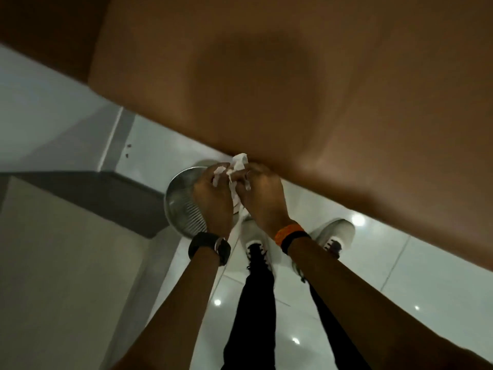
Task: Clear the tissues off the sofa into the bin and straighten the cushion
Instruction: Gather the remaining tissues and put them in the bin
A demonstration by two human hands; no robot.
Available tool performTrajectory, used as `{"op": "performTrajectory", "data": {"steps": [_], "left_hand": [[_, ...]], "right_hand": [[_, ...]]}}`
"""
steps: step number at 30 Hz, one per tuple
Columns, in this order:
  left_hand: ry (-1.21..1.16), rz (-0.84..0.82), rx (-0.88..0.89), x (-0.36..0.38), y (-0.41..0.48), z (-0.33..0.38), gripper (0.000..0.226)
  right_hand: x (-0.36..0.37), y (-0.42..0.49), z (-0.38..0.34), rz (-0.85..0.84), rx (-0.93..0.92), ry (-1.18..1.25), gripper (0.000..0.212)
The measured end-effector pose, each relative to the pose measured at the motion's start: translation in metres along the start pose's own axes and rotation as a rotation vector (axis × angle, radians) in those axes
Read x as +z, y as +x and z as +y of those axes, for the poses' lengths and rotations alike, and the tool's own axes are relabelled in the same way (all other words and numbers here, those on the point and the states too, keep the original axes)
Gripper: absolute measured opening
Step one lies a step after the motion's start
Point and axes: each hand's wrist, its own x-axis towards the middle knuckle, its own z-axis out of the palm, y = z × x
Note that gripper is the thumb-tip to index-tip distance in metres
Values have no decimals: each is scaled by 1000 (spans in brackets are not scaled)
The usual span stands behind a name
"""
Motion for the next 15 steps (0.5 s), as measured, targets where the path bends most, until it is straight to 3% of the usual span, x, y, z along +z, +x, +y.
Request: {"op": "performTrajectory", "data": {"steps": [2,4,7,9,12,15], "left_hand": [[-145,-26,-150,-28,13,-39,26],[-136,16,-164,-49,23,-74,42],[-134,-75,-208,-60,32,-116,33],[-101,-142,-246,-60,42,-137,38],[210,-359,-218,-56,58,-164,62],[404,-301,-169,-57,58,-165,79]], "right_hand": [[38,-2,-12,-141,-62,-45,16],[74,0,-19,-277,-76,-123,18],[115,11,-11,-380,-38,-214,20],[140,21,0,-462,-61,-314,27],[164,32,14,-572,-145,-526,39],[171,29,15,-507,-174,-523,54]]}}
